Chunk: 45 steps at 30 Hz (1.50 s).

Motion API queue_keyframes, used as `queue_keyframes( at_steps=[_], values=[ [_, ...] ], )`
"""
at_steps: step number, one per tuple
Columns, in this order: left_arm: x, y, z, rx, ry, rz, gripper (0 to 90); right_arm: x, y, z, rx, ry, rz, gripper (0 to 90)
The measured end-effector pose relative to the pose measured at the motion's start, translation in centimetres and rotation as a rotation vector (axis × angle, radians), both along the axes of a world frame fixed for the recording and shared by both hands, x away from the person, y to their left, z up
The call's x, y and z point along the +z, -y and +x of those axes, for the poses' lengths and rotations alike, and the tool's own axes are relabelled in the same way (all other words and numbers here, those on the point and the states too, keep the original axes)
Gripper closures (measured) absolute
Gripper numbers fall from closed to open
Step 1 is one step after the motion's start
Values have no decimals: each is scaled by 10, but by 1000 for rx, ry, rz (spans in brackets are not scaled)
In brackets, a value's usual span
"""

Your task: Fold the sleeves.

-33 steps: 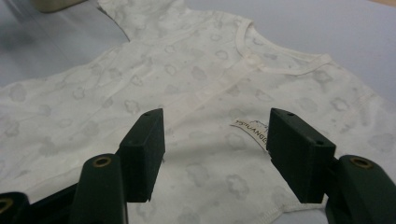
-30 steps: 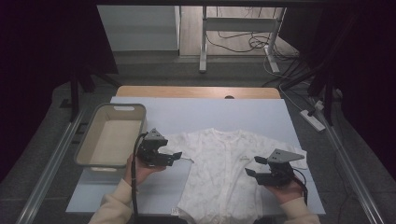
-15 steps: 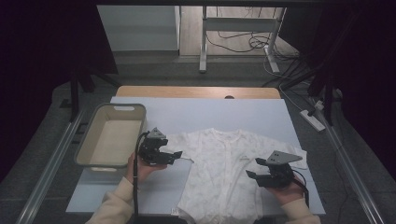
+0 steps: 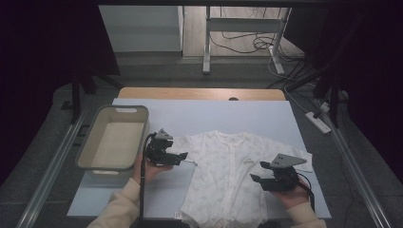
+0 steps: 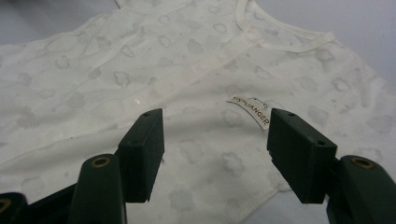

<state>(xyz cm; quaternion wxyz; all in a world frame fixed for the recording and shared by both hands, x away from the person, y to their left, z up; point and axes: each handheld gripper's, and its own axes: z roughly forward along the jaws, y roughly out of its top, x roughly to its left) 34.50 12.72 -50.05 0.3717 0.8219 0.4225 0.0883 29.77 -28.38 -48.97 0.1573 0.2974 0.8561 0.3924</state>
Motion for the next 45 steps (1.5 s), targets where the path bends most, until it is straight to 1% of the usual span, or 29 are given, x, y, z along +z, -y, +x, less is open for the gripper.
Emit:
queue_keyframes(
  at_steps=[3, 4, 6, 7, 12, 14, 16, 20, 24, 27, 31, 33, 35, 36, 37, 40, 41, 42, 45],
  values=[
    [-8, 5, 5, -1, -23, 43, 196, 0, 0, 1, -1, -5, -1, 366],
    [-11, 7, 5, -1, -31, 40, 193, 0, 0, 1, -1, -5, -1, 366],
    [-14, 10, 6, -13, -37, 57, 190, 0, 0, 1, -3, -6, -1, 366],
    [-15, 12, 6, -17, -38, 72, 189, 0, 1, 1, -3, -6, -1, 366],
    [-20, 15, 9, -20, -49, 91, 187, -1, 1, 0, -1, -6, -7, 365],
    [-25, 14, 11, -17, -62, 101, 190, 0, 1, -1, -4, -2, -10, 366],
    [-27, 14, 12, -12, -64, 105, 191, 1, 2, -1, -7, 0, -1, 365],
    [-31, 13, 14, -4, -73, 126, 187, 0, 2, 1, -7, -9, -11, 365],
    [-32, 14, 14, -10, -66, 147, 181, -1, 0, 1, -3, -4, -14, 366],
    [-33, 15, 14, -3, -48, 153, 179, 0, 0, 0, -7, 4, -14, 366],
    [-35, 18, 13, -7, -16, 184, 186, 0, 1, 1, -9, -2, -13, 366],
    [-35, 18, 13, -13, -11, 183, 197, -1, 1, 1, -8, -3, -15, 366],
    [-34, 16, 13, 1, -4, 178, 251, -1, 0, 1, -6, -4, -19, 366],
    [-34, 16, 13, 1, -3, 175, 311, -1, 0, 1, -7, -1, -22, 366],
    [-34, 16, 12, -2, -1, 167, 332, -1, 0, 1, -7, 0, -23, 367],
    [-33, 17, 10, -1, 9, 154, 516, 0, -1, 1, -13, 5, -26, 370],
    [-33, 17, 10, -10, 11, 154, 557, 0, -1, 1, -14, 5, -26, 371],
    [-33, 17, 10, -7, 9, 142, 632, 0, -1, 1, -14, 4, -28, 371],
    [-33, 16, 10, 7, 6, 130, 774, -1, -1, 1, -14, -1, -24, 371]
  ],
)
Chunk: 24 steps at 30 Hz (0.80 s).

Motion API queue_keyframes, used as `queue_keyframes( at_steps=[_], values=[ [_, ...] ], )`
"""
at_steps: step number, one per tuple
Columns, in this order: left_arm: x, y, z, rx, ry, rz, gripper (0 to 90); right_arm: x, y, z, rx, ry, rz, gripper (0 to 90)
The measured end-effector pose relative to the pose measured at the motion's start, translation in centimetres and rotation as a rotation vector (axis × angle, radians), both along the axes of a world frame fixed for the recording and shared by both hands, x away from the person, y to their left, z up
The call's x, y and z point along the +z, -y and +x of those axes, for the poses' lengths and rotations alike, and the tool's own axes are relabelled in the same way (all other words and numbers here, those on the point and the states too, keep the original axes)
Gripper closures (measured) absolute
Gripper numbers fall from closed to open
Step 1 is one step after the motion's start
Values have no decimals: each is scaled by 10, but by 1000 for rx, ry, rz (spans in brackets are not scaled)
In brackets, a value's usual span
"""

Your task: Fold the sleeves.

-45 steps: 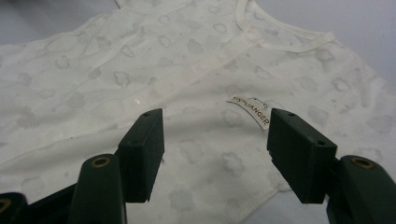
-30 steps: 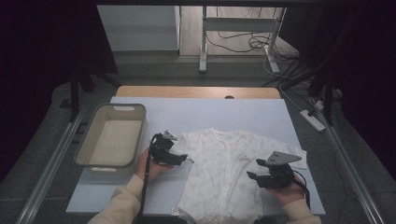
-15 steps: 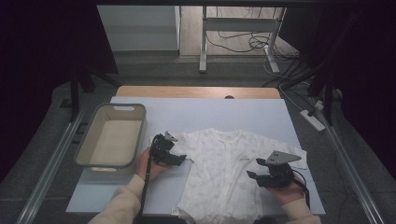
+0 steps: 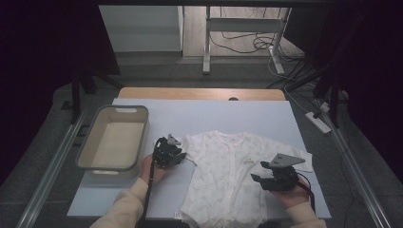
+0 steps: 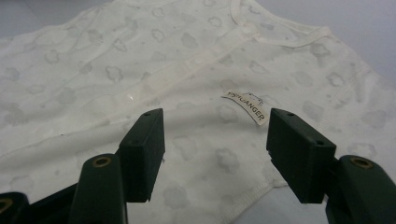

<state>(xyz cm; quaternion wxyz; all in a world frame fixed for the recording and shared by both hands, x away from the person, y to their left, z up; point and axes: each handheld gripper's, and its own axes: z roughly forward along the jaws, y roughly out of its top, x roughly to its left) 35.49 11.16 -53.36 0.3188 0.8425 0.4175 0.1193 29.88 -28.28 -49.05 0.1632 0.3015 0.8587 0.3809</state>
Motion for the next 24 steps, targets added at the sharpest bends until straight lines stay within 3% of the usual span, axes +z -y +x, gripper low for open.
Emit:
queue_keyframes(
  at_steps=[6, 14, 18, 24],
  values=[
    [4, -4, 0, 0, -13, -48, 863, 1, 1, 0, -4, -1, 8, 371],
    [27, 5, -12, -46, 52, -140, 869, 0, 3, 1, -8, -3, 7, 370],
    [31, 16, -18, -96, 63, -142, 869, 1, 4, 2, -9, -11, 31, 370],
    [27, 30, -22, -150, 44, -138, 857, 0, 5, 3, -11, -17, 37, 370]
  ],
)
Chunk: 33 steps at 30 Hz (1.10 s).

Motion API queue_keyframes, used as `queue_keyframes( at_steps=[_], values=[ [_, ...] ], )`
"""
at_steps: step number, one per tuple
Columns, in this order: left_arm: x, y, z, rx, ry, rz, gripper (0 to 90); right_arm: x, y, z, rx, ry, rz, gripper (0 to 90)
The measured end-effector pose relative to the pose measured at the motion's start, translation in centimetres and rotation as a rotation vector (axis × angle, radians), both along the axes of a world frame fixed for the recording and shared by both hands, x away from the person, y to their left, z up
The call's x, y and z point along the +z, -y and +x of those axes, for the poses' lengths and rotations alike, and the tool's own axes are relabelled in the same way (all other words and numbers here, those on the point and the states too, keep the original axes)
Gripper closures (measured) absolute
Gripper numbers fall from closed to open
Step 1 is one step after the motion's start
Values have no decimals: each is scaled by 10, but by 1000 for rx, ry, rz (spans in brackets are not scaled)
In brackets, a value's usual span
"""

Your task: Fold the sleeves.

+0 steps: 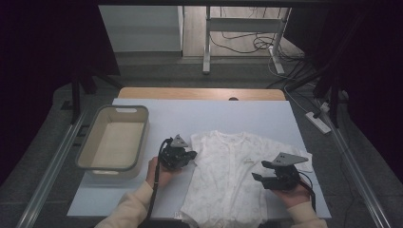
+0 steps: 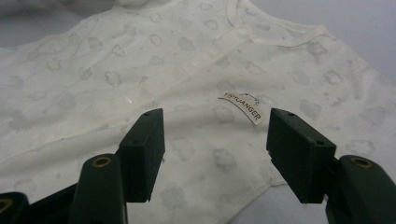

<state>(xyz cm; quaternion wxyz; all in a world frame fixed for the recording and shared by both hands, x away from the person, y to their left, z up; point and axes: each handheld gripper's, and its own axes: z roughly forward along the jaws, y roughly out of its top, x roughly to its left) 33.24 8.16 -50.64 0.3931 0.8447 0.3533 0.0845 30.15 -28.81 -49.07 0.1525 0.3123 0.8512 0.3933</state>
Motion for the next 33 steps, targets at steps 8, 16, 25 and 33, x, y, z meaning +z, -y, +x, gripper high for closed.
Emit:
queue_keyframes(
  at_steps=[8, 16, 25, 33],
  values=[
    [8, -5, 0, 23, 18, -23, 447, 0, 1, 0, 7, -6, 19, 370],
    [8, -34, 13, 173, -12, -52, 360, 0, 3, 1, 2, -12, 22, 369],
    [-12, -38, 22, 200, -77, 27, 335, -1, 2, 1, 7, -14, 19, 366],
    [-23, -37, 28, 251, -90, 106, 259, -2, 1, 2, 13, -21, 12, 366]
  ],
)
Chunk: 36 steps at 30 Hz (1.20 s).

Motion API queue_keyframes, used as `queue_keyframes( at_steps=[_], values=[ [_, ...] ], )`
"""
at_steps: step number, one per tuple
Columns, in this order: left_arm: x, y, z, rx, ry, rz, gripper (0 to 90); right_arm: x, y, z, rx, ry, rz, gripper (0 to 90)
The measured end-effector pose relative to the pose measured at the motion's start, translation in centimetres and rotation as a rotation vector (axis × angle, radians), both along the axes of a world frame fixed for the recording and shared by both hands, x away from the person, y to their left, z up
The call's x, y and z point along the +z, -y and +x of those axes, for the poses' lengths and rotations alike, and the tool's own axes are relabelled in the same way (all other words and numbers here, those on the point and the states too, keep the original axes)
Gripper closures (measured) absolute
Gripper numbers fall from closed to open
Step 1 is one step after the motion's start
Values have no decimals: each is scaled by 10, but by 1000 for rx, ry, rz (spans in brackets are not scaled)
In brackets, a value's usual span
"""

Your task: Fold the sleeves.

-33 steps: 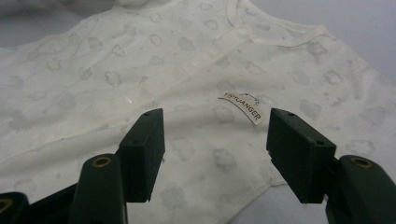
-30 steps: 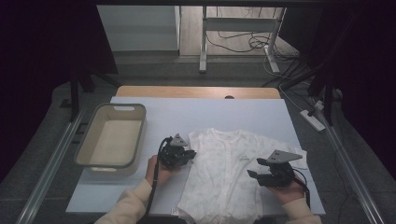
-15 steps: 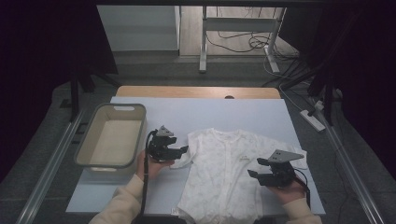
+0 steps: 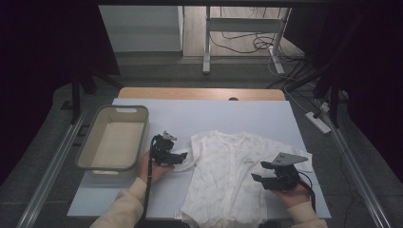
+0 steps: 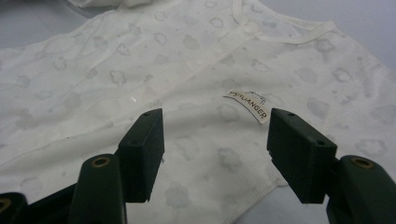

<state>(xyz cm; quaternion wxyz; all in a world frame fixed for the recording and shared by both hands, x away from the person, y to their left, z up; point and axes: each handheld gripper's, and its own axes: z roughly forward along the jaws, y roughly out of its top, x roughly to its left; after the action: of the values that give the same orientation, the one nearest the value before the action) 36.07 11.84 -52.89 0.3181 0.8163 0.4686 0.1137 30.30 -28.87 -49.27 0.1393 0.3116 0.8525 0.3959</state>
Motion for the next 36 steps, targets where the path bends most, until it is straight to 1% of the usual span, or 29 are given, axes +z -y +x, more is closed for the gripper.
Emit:
queue_keyframes(
  at_steps=[3, 5, 8, 12, 13, 14, 15, 16, 17, 18, 19, 22, 23, 25, 27, 29, 33, 35, 36],
  values=[
    [-4, -1, 2, 23, -16, 11, 235, 0, 0, 0, 0, -2, -2, 366],
    [-5, -2, 4, 31, -28, 12, 224, 0, 0, 0, 0, -2, -2, 366],
    [-6, -3, 4, 35, -28, 14, 215, 0, 0, 0, 0, -3, -4, 366],
    [-6, 0, 3, 32, -21, 46, 206, 0, -1, 0, 4, 1, -12, 366],
    [-5, 0, 2, 28, -16, 56, 223, 0, -1, 0, 5, 3, -13, 366],
    [-4, 0, 1, 20, -11, 57, 289, 0, -1, -1, 6, 3, -13, 366],
    [-3, -1, -1, 5, -19, 45, 356, 0, -1, -1, 6, 3, -14, 366],
    [-3, 0, -2, -10, -22, 41, 402, 0, -1, -1, 6, 3, -16, 366],
    [-2, 1, -4, -21, -19, 55, 425, 0, -1, 0, 6, 2, -20, 366],
    [-1, 1, -6, -35, -18, 57, 487, 0, -1, 0, 5, 0, -21, 366],
    [-1, 2, -8, -44, -25, 47, 540, 0, -1, 0, 4, 0, -22, 366],
    [1, 3, -12, -78, -28, 50, 706, 0, 0, -1, -3, -1, -17, 366],
    [1, 3, -12, -83, -32, 48, 736, 0, 0, -1, -4, 1, -18, 366],
    [1, 2, -11, -92, -49, 20, 822, 0, 0, 0, -5, -1, -17, 366],
    [1, 3, -11, -111, -56, 15, 857, -1, 0, 0, -2, -1, -20, 366],
    [4, 3, -11, -131, -59, 0, 866, -1, -1, 0, -2, 1, -24, 366],
    [13, 3, -13, -126, -26, -42, 867, 0, 0, 0, -5, -1, -21, 366],
    [20, 0, -15, -121, -9, -70, 867, 0, 0, 0, -5, -1, -21, 366],
    [23, -1, -16, -123, -7, -92, 868, 0, 0, 0, -5, 0, -22, 366]
  ],
)
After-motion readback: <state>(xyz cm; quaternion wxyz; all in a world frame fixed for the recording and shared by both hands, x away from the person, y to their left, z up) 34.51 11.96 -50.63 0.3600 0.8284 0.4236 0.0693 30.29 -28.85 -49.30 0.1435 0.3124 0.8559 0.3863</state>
